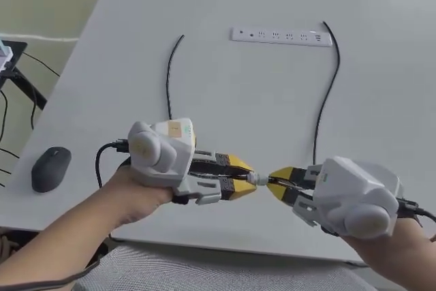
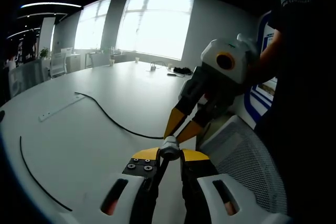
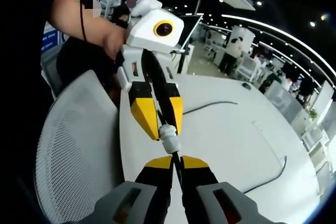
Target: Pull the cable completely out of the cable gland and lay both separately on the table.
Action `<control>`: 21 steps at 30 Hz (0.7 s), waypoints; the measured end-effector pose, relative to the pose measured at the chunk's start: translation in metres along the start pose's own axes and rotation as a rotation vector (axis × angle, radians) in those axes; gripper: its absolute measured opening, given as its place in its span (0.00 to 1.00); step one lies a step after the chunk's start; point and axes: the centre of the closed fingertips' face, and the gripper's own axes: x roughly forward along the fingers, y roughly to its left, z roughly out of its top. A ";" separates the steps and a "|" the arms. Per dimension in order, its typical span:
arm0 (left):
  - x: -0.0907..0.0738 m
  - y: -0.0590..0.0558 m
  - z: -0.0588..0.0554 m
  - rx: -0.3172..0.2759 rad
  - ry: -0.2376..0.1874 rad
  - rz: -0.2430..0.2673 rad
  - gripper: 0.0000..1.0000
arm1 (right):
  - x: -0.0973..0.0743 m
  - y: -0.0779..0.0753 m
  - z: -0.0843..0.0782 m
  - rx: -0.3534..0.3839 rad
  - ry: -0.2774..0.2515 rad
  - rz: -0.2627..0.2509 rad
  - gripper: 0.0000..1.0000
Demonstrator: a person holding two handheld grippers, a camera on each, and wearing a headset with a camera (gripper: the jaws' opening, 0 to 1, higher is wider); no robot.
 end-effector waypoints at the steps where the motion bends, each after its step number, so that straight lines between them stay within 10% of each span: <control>1: 0.001 0.000 0.000 0.001 0.000 0.001 0.15 | 0.000 0.000 0.000 0.000 0.001 -0.001 0.00; 21: 0.001 0.005 0.004 -0.005 -0.007 0.018 0.15 | -0.007 -0.023 -0.026 0.087 0.032 -0.046 0.00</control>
